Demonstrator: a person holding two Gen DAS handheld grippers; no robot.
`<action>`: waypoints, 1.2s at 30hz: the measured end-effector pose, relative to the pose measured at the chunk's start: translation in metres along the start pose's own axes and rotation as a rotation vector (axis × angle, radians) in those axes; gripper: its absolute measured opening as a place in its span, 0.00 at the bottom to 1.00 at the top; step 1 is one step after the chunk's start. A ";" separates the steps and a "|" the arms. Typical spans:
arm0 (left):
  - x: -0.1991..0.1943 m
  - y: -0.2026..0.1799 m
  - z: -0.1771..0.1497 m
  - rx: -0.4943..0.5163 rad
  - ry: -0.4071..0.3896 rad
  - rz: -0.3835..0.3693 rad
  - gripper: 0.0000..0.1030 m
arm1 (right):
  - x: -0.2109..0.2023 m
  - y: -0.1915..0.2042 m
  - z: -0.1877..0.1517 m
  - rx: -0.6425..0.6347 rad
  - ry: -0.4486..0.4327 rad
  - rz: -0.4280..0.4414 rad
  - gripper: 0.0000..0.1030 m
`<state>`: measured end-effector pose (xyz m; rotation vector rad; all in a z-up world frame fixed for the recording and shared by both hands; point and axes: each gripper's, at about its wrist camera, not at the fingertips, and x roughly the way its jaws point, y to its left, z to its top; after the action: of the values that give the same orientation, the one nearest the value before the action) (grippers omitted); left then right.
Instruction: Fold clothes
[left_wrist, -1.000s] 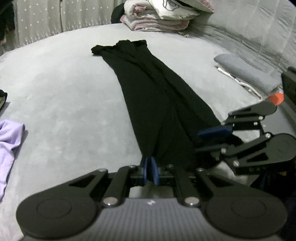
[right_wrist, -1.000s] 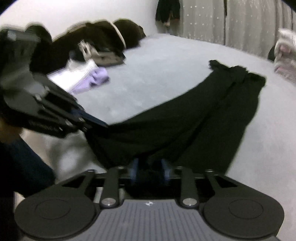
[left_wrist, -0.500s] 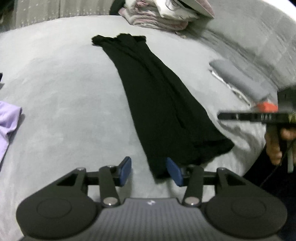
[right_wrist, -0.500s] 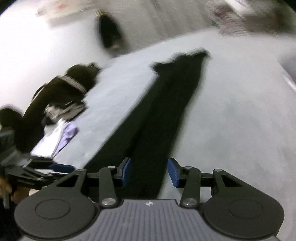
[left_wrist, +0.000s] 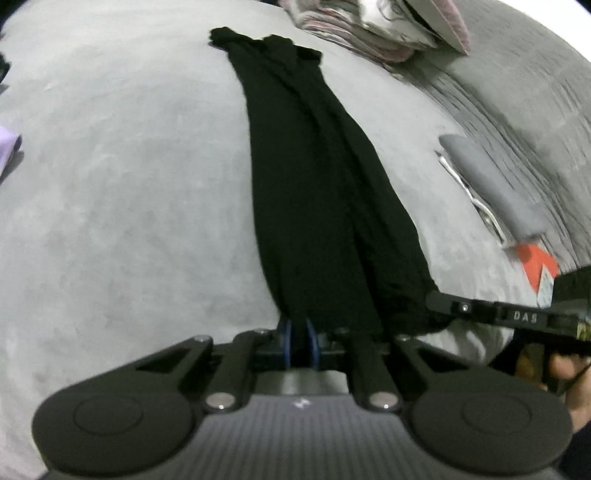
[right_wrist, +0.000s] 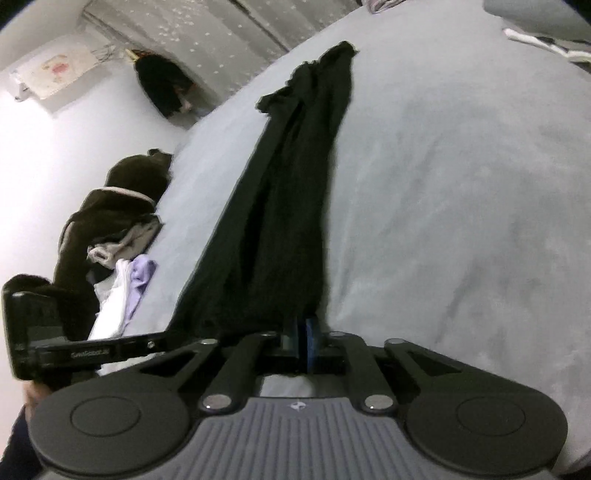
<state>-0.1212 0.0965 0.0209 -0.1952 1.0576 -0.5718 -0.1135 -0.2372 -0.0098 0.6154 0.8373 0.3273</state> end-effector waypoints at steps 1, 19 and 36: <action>-0.004 -0.001 0.001 -0.015 -0.013 0.003 0.08 | -0.001 0.001 0.001 -0.005 -0.018 0.001 0.07; -0.044 -0.041 -0.078 0.007 -0.087 0.076 0.08 | -0.069 0.031 -0.034 -0.151 -0.072 -0.013 0.07; -0.045 -0.025 -0.076 -0.017 -0.080 0.036 0.20 | -0.080 0.063 -0.044 -0.410 -0.188 -0.033 0.33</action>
<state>-0.2117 0.1083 0.0284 -0.2116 0.9870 -0.5192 -0.2002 -0.2116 0.0542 0.2446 0.5767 0.3914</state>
